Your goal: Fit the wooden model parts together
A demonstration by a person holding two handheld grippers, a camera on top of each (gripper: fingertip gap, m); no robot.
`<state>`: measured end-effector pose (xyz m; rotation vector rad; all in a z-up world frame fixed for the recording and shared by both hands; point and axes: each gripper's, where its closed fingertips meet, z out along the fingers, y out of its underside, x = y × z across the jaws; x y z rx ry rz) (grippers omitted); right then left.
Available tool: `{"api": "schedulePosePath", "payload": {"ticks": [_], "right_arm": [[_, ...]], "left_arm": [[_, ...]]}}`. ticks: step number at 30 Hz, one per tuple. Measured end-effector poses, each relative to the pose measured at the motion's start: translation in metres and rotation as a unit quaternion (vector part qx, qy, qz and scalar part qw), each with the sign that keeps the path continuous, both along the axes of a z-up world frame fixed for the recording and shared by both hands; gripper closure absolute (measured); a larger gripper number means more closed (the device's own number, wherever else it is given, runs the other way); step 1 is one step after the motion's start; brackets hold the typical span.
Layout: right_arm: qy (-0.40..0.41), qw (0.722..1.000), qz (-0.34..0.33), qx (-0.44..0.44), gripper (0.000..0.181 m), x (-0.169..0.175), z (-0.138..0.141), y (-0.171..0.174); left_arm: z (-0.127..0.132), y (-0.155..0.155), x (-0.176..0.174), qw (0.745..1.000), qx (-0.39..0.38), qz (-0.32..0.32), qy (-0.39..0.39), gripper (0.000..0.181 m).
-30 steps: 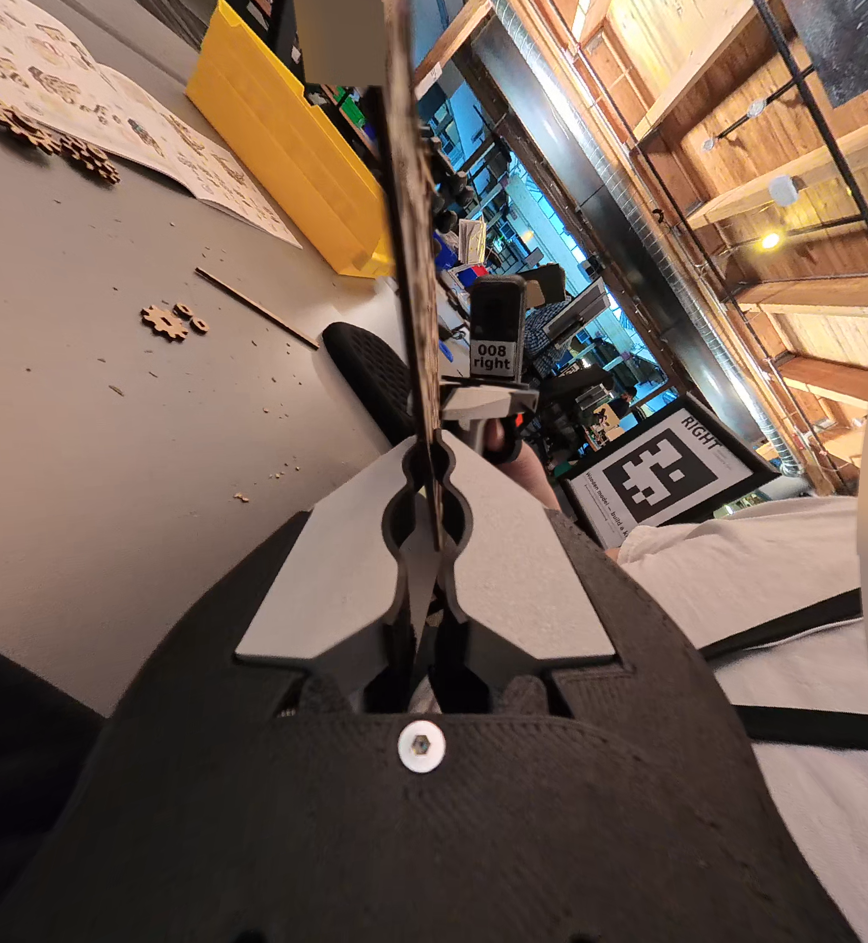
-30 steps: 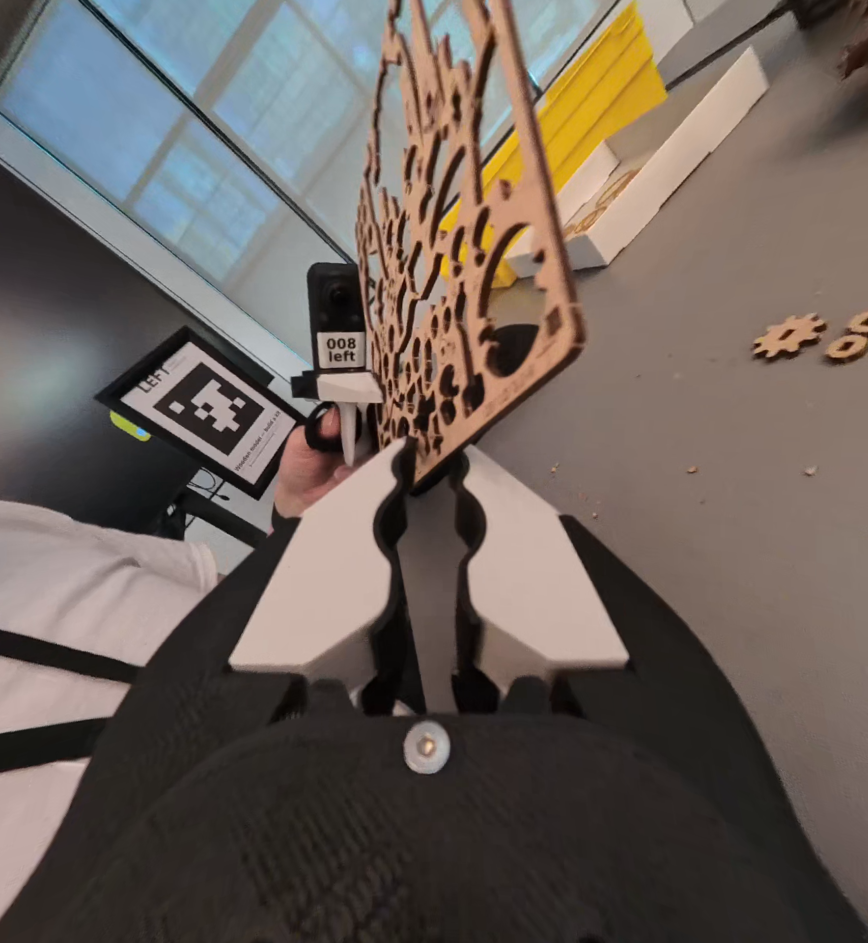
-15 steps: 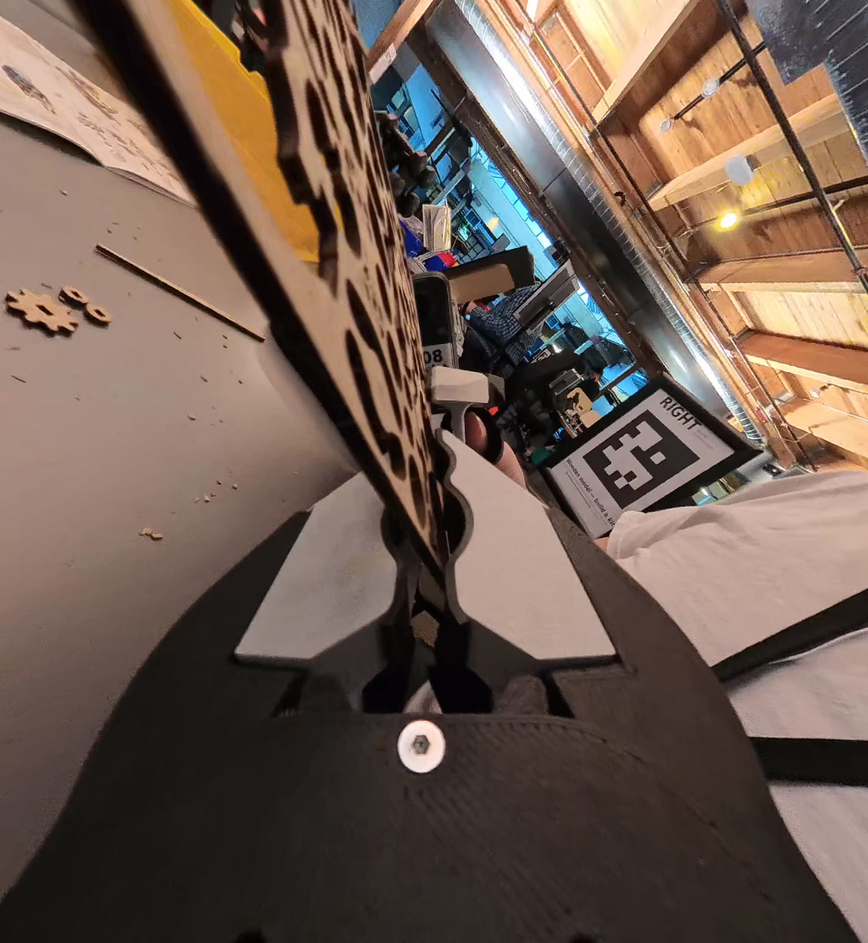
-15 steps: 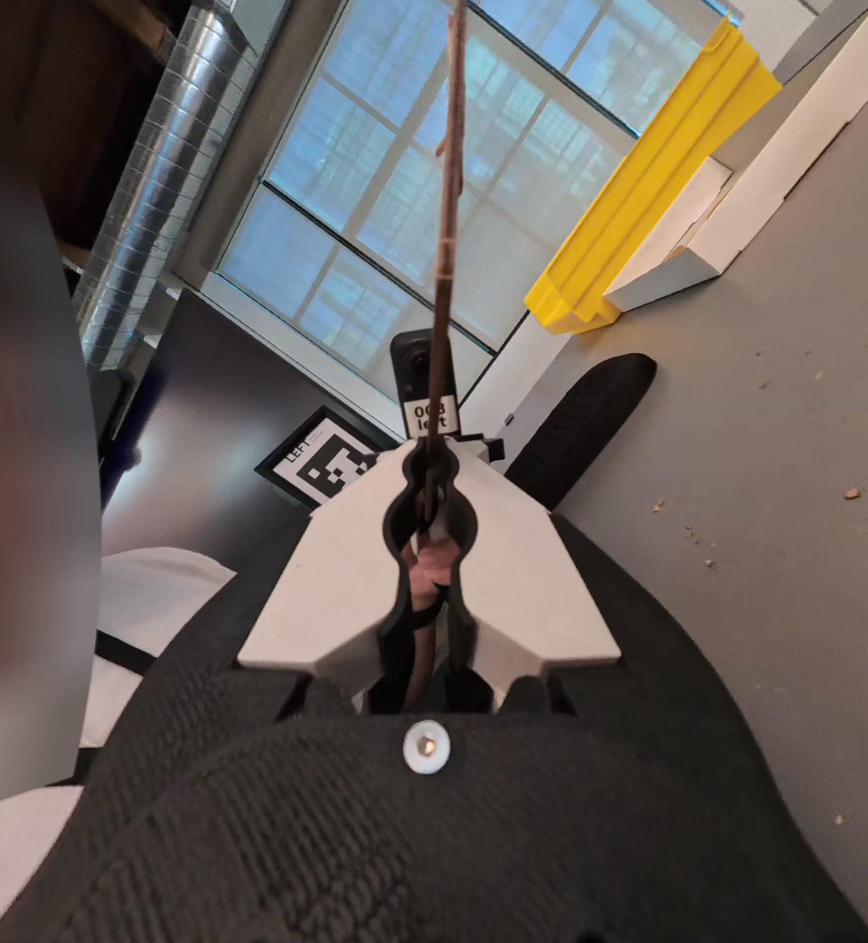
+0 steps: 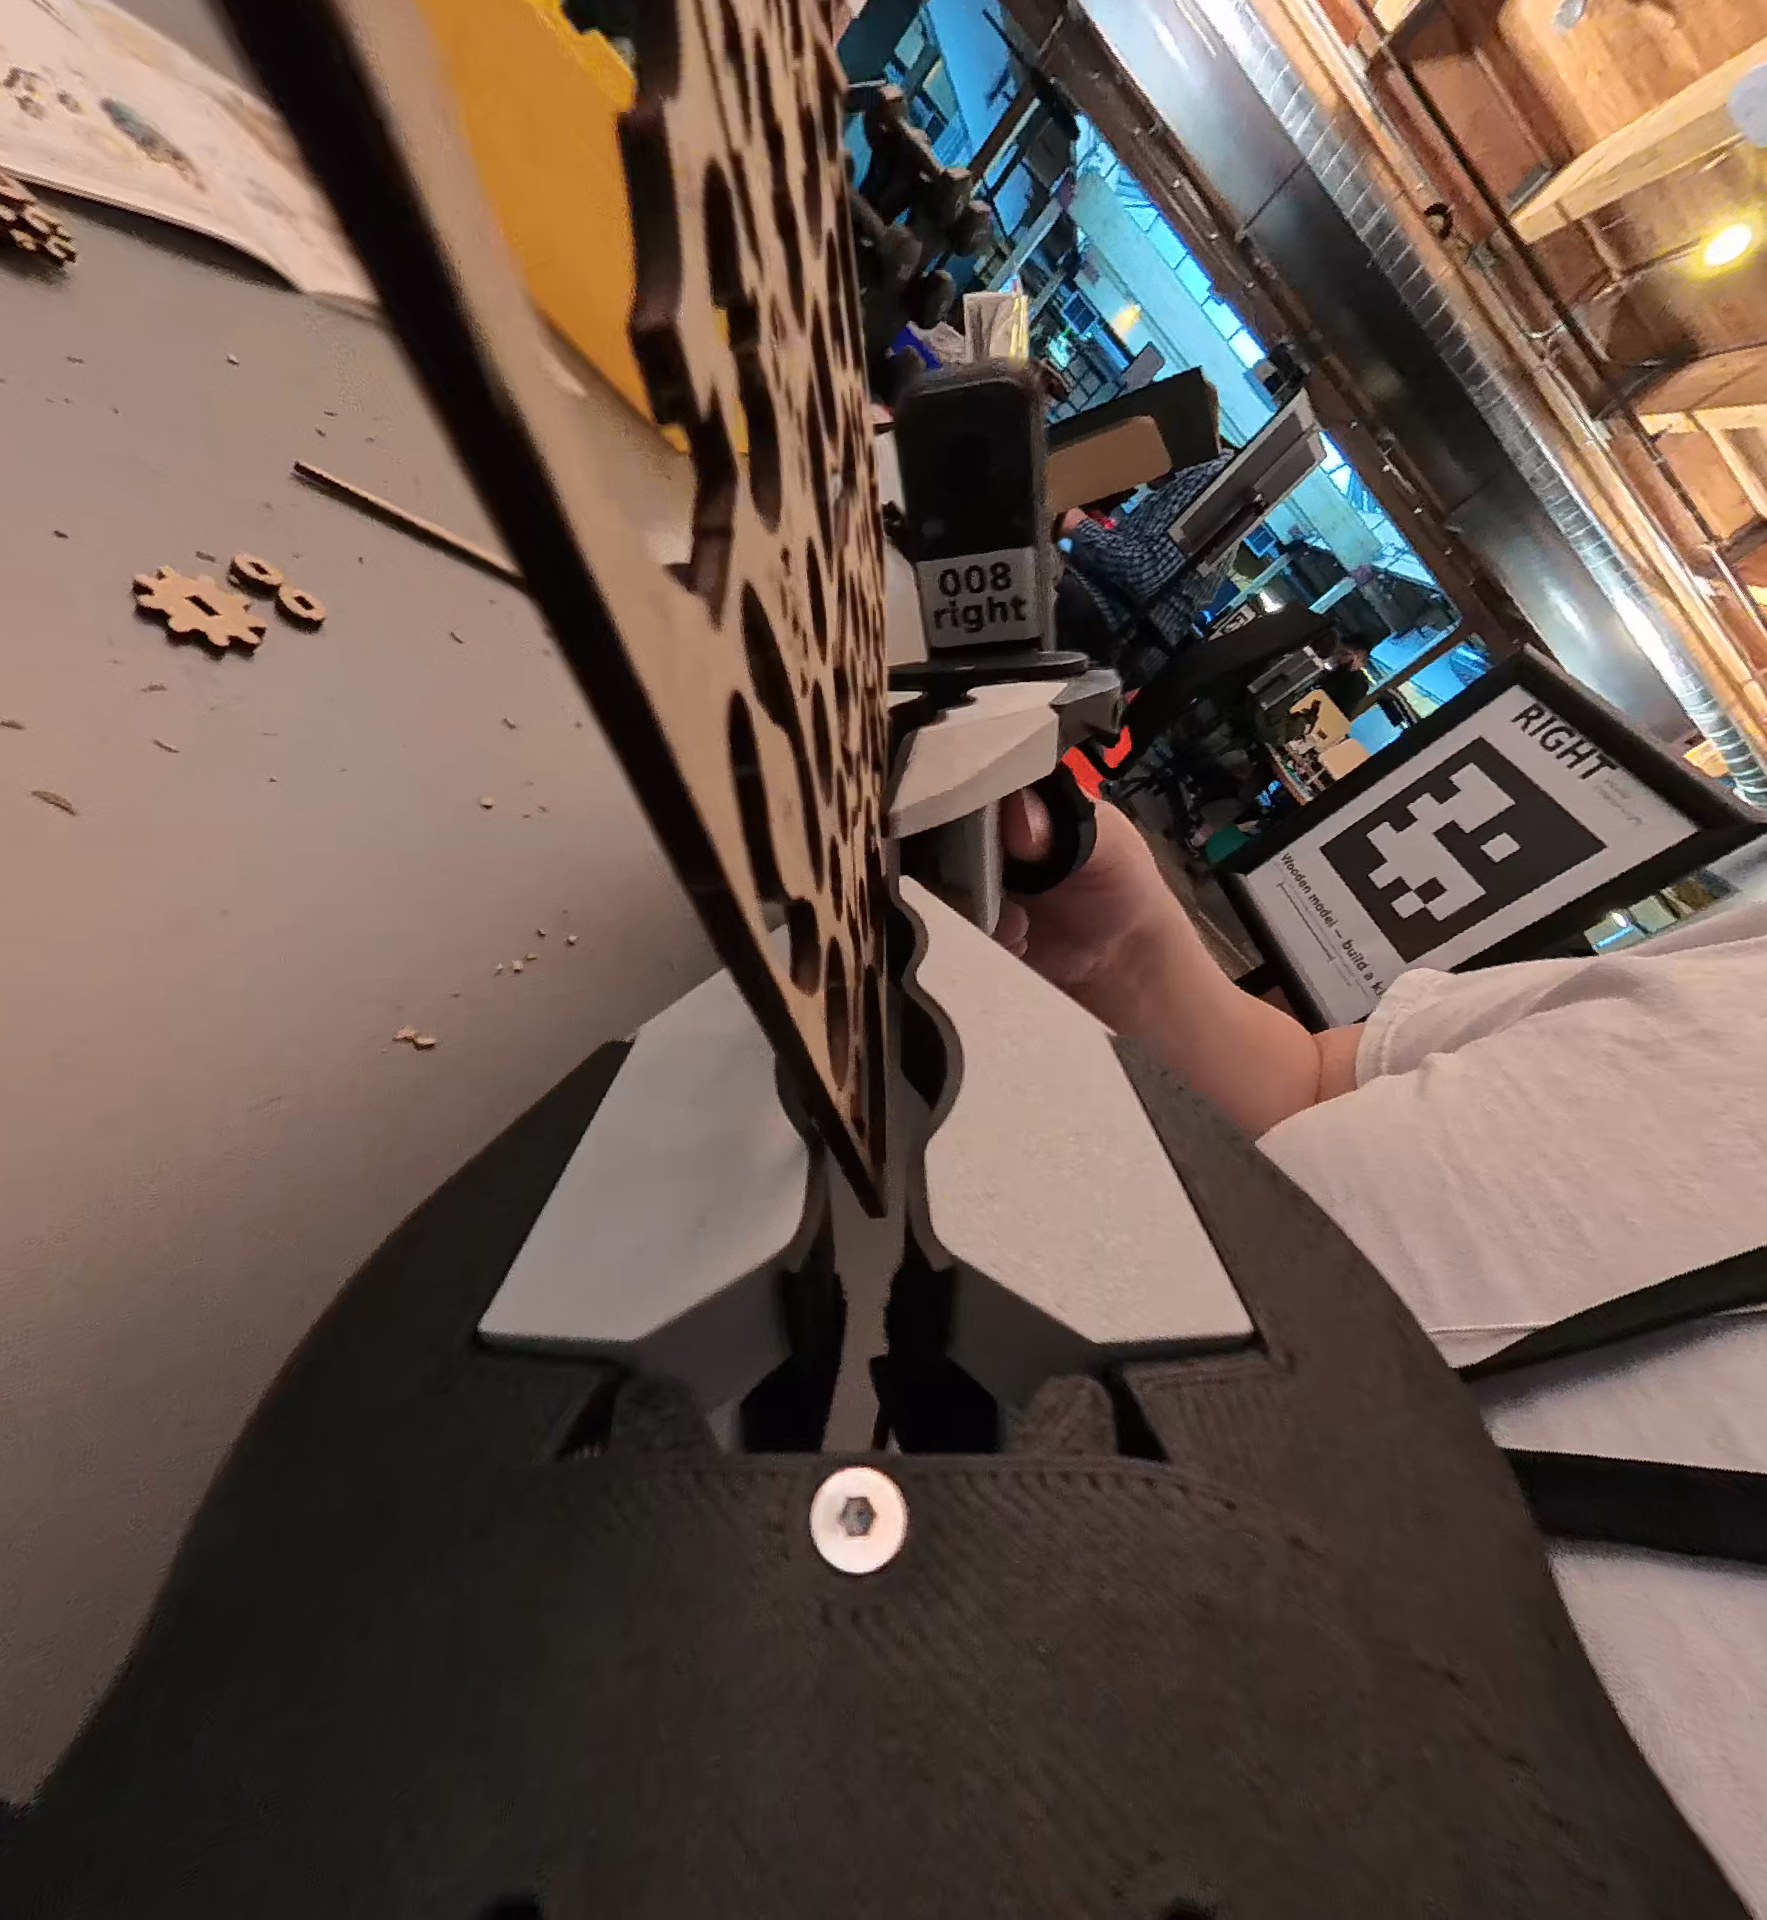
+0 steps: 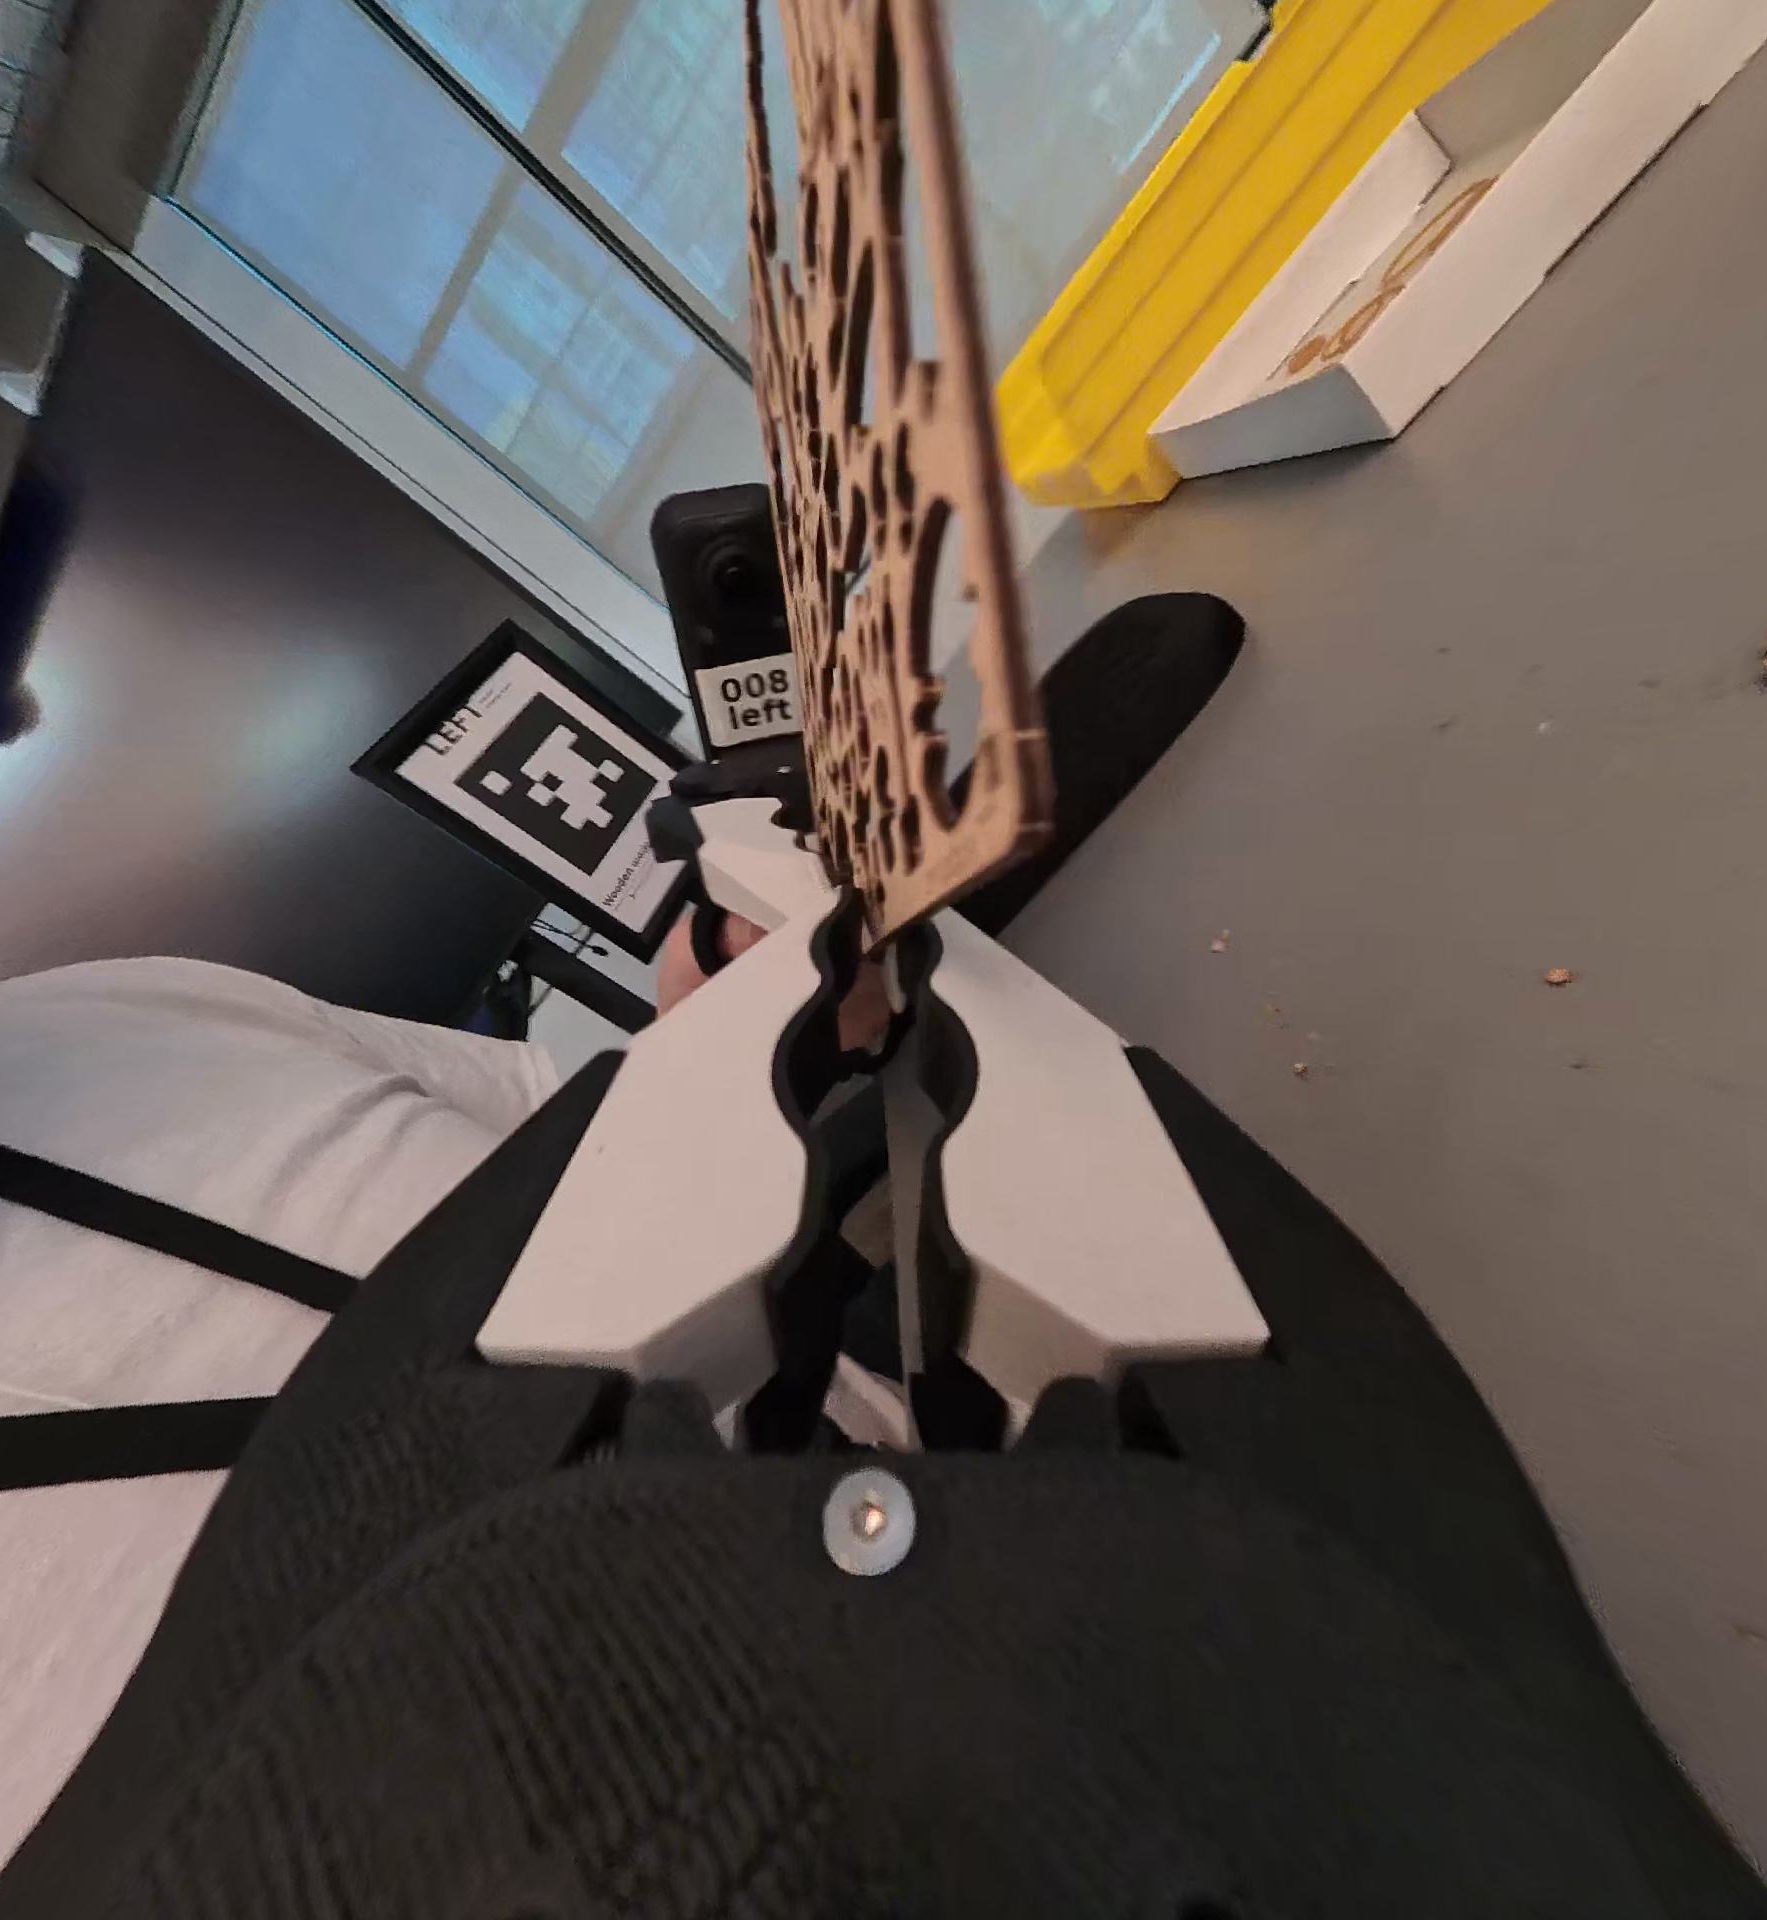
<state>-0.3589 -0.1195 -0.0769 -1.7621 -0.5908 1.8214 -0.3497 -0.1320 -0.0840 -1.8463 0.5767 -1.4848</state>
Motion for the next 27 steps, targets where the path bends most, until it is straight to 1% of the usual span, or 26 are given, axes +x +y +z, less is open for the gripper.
{"api": "schedulePosePath", "payload": {"ticks": [4, 6, 10, 12, 18, 22, 27], "right_arm": [[0.024, 1.000, -0.002, -0.009, 0.179, 0.001, 0.002, 0.000], [0.019, 1.000, -0.004, -0.006, 0.178, 0.002, -0.001, 0.001], [0.012, 1.000, -0.003, 0.004, 0.177, 0.003, -0.002, -0.001], [0.013, 1.000, 0.003, 0.003, 0.178, 0.003, -0.002, -0.002], [-0.044, 0.999, -0.004, 0.029, 0.173, 0.001, -0.016, -0.001], [-0.064, 0.997, -0.011, 0.036, 0.173, -0.001, -0.020, 0.000], [-0.077, 0.996, -0.025, 0.021, 0.171, -0.003, -0.025, 0.004]], "left_arm": [[0.002, 0.001, 0.001, 1.000, 0.008, -0.003, -0.008, 0.179], [-0.001, 0.002, 0.002, 1.000, 0.007, -0.003, 0.001, 0.180], [-0.002, 0.001, 0.003, 0.999, 0.034, -0.005, 0.021, 0.181], [-0.001, 0.000, 0.004, 0.999, 0.032, -0.012, 0.016, 0.181], [-0.012, 0.001, 0.001, 0.997, 0.053, 0.004, 0.062, 0.181], [-0.016, 0.001, -0.001, 0.997, 0.038, 0.010, 0.062, 0.181], [-0.020, 0.004, -0.003, 0.996, 0.039, 0.033, 0.075, 0.181]]}}
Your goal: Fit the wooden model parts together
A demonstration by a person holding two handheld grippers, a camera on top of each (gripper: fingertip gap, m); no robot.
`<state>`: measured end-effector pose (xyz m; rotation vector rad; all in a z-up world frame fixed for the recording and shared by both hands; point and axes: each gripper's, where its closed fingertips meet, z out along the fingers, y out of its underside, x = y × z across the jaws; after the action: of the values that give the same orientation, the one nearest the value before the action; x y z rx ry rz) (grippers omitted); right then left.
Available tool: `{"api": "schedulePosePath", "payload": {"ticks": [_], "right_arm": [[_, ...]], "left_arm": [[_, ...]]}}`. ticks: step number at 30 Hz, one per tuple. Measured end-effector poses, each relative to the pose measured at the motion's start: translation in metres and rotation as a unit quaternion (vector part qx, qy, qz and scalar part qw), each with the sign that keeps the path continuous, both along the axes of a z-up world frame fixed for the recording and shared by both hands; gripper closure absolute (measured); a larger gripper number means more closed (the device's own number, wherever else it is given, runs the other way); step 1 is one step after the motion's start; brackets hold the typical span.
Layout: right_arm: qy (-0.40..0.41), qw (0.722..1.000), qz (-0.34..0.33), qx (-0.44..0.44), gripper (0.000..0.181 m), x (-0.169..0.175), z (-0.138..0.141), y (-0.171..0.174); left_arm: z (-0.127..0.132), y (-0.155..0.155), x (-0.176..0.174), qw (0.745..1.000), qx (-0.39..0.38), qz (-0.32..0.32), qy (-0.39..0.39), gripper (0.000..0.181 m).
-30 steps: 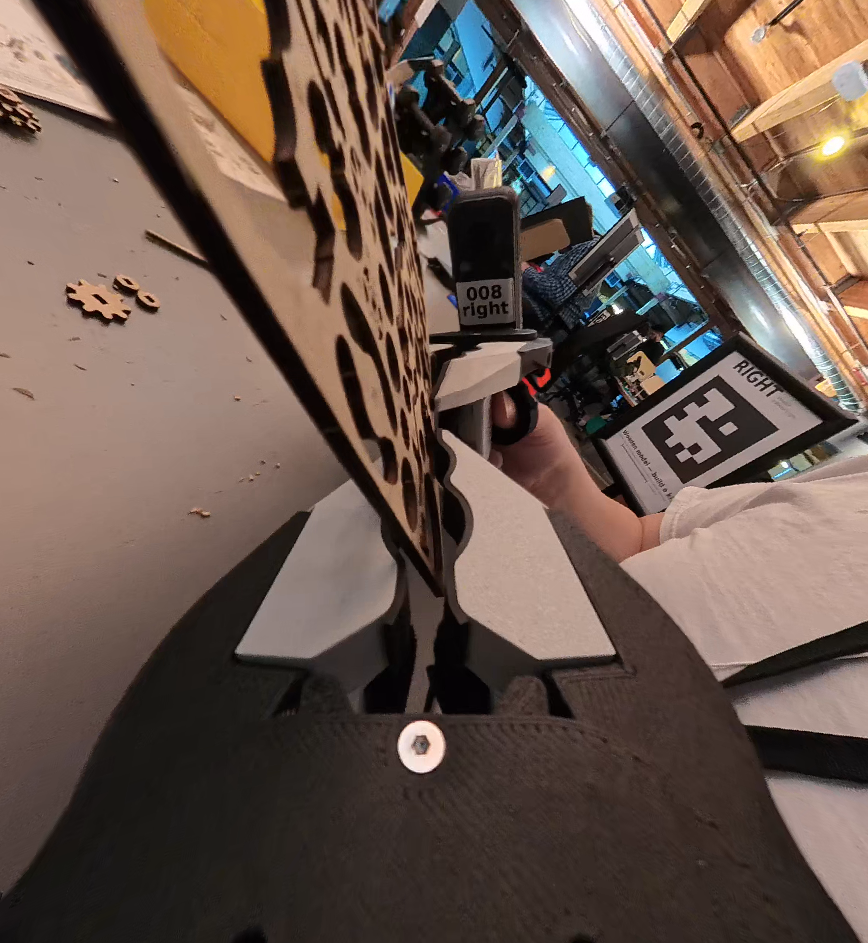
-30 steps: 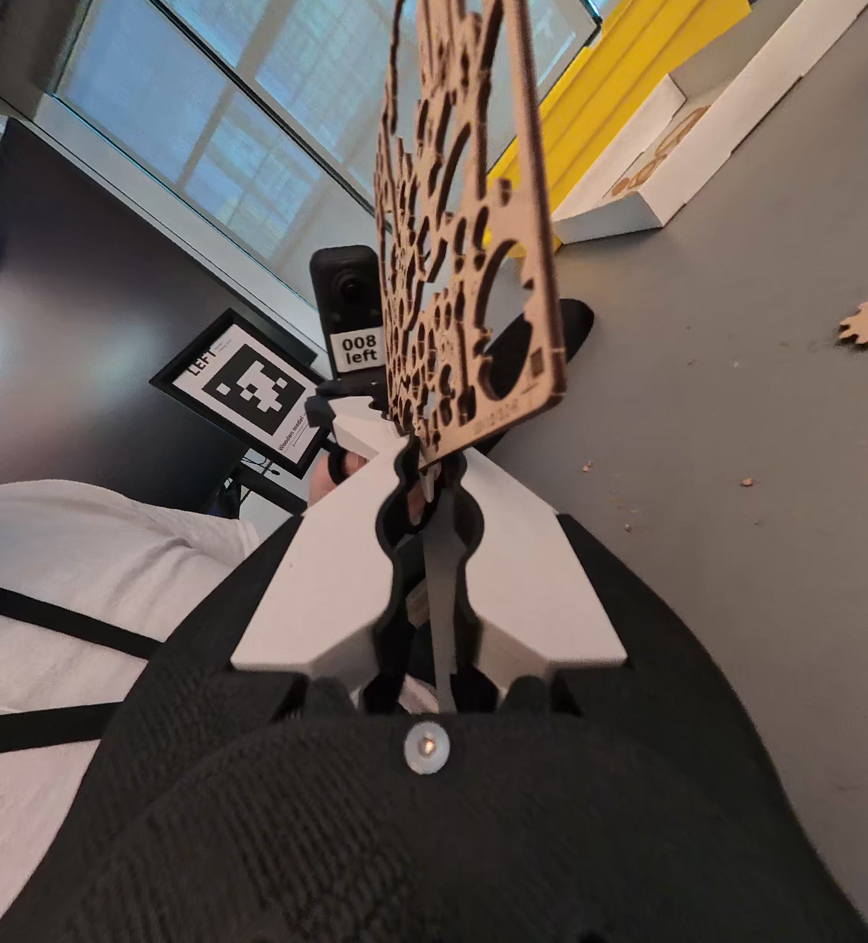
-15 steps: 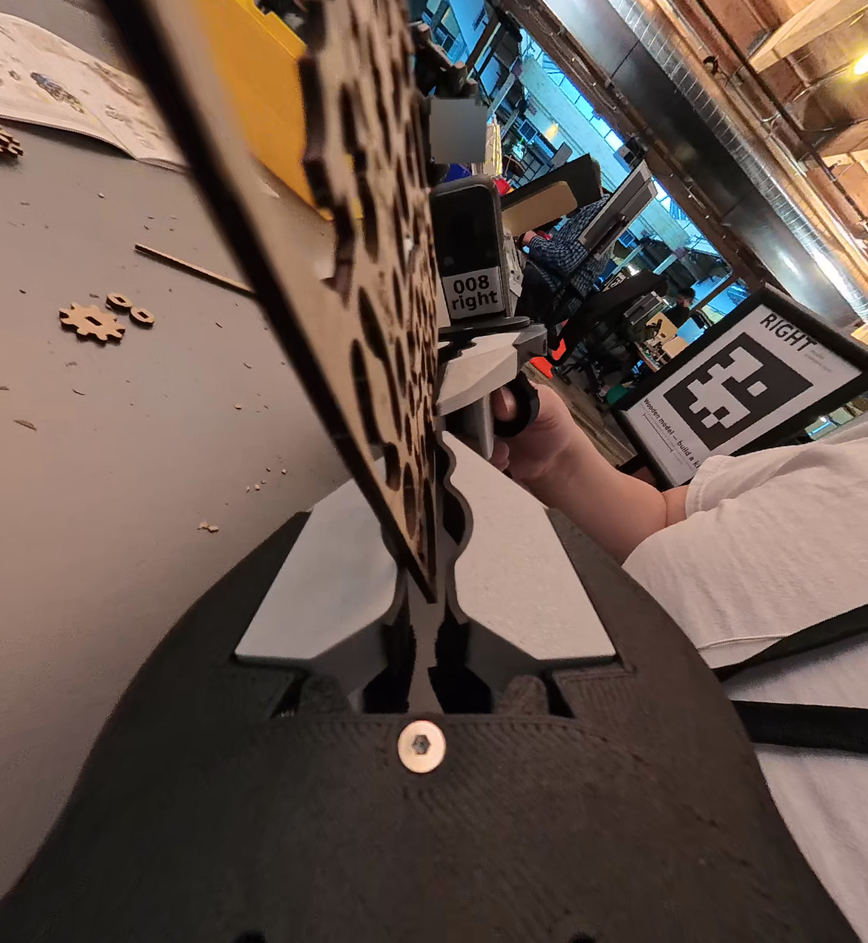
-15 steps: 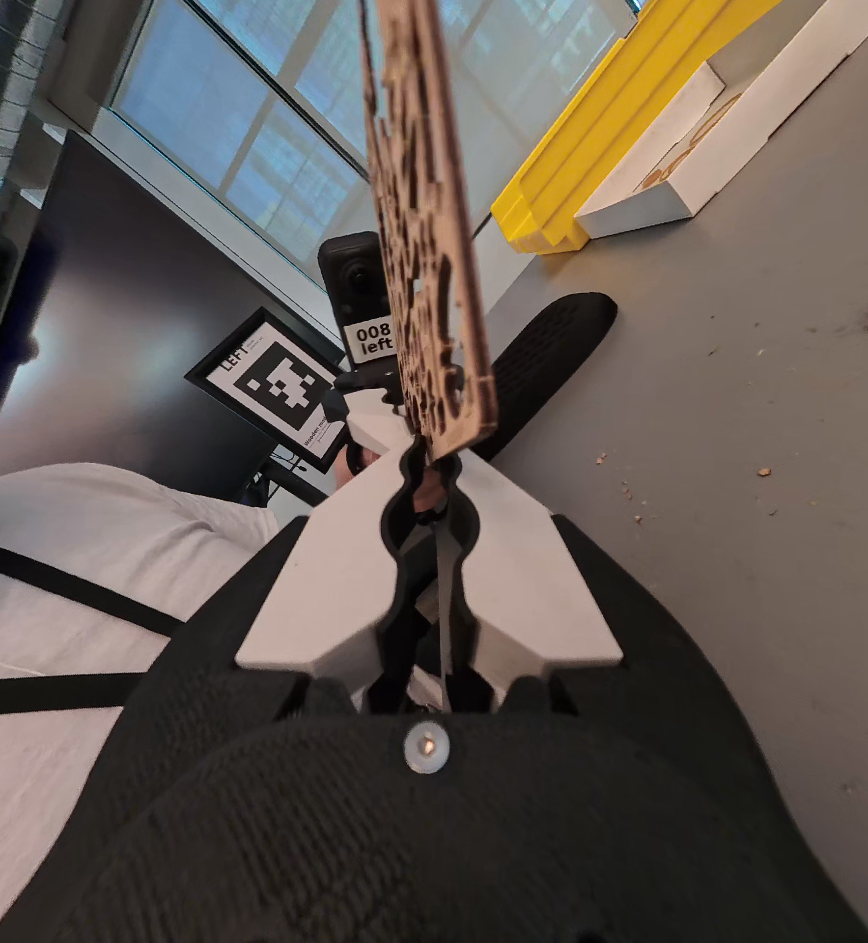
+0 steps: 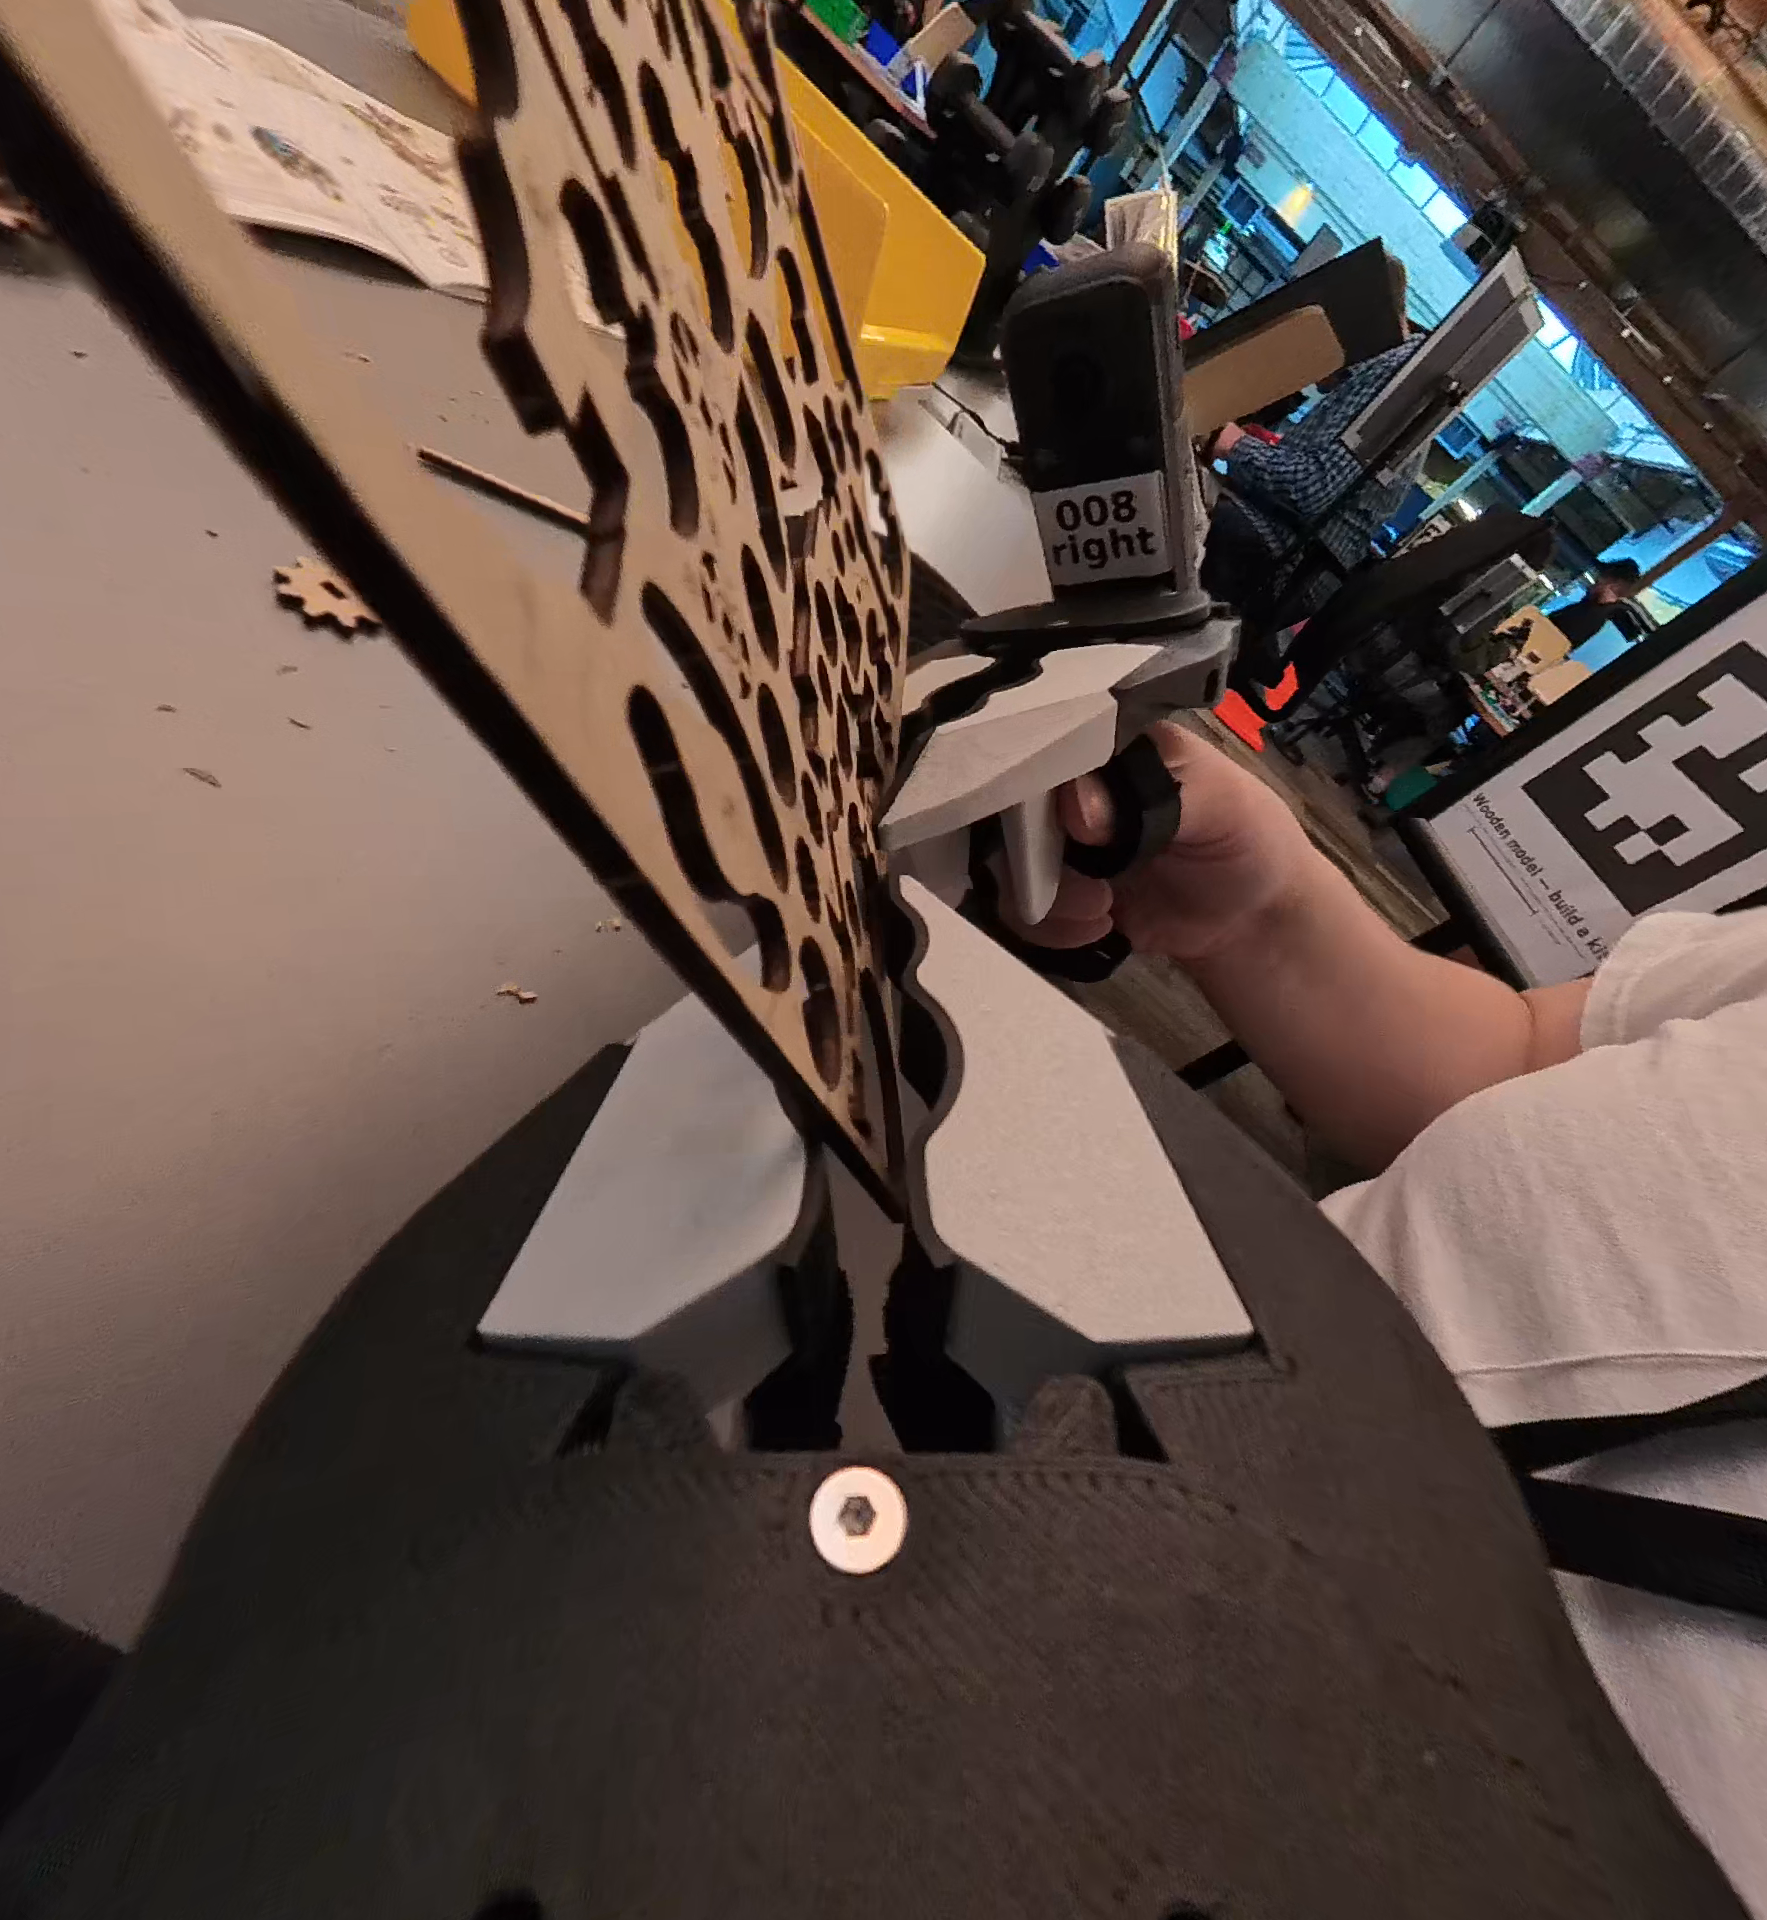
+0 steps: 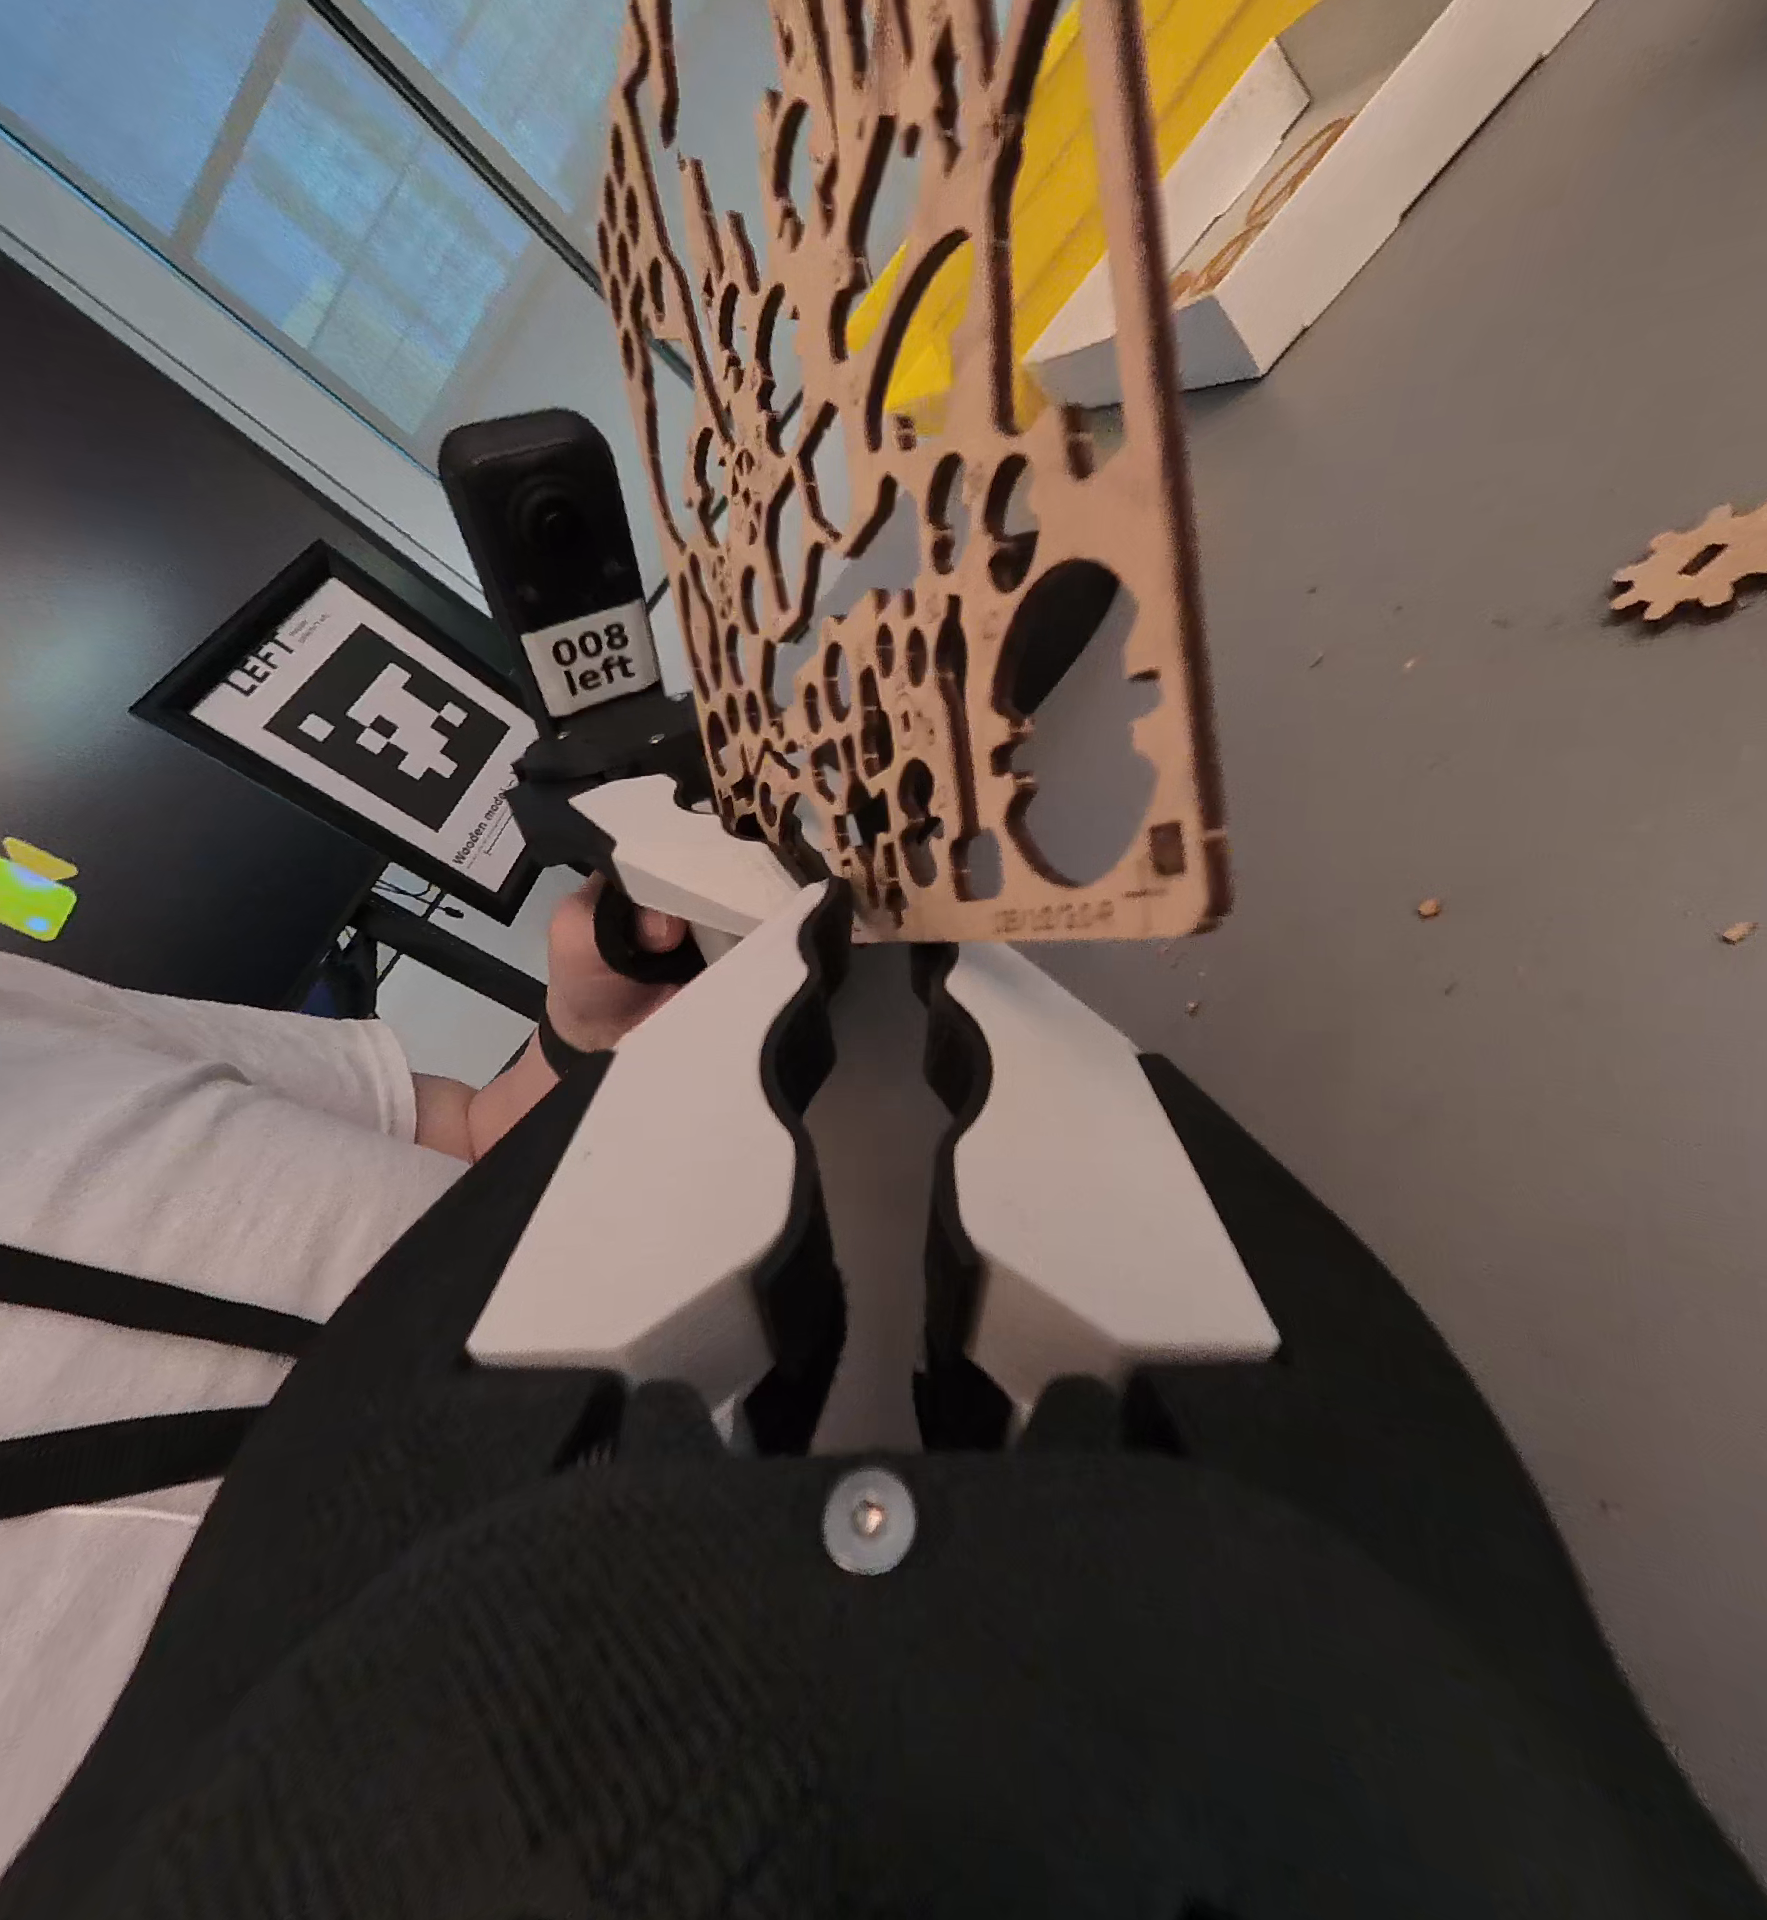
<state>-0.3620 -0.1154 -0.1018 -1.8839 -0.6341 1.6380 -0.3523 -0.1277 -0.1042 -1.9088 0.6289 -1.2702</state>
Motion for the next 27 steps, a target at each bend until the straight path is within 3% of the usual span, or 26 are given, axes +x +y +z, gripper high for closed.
{"api": "schedulePosePath", "payload": {"ticks": [9, 13, 15, 18, 27], "right_arm": [[-0.037, 0.998, -0.039, 0.044, 0.169, -0.003, -0.005, 0.004], [-0.027, 0.999, -0.026, 0.028, 0.170, -0.003, -0.004, 0.003], [0.040, 0.999, 0.016, -0.005, 0.174, -0.002, 0.008, -0.003], [0.039, 0.998, 0.023, 0.035, 0.174, 0.001, 0.012, -0.007], [0.036, 0.999, 0.028, 0.015, 0.173, 0.001, 0.009, -0.005]], "left_arm": [[-0.005, 0.003, -0.004, 0.999, -0.030, 0.012, -0.007, 0.181], [-0.005, 0.002, -0.003, 1.000, -0.027, 0.009, -0.005, 0.181], [0.005, -0.003, -0.002, 0.999, -0.027, -0.014, -0.040, 0.181], [0.009, -0.005, 0.001, 0.997, -0.030, -0.023, -0.065, 0.181], [0.007, -0.003, 0.002, 0.997, -0.038, -0.023, -0.065, 0.181]]}}
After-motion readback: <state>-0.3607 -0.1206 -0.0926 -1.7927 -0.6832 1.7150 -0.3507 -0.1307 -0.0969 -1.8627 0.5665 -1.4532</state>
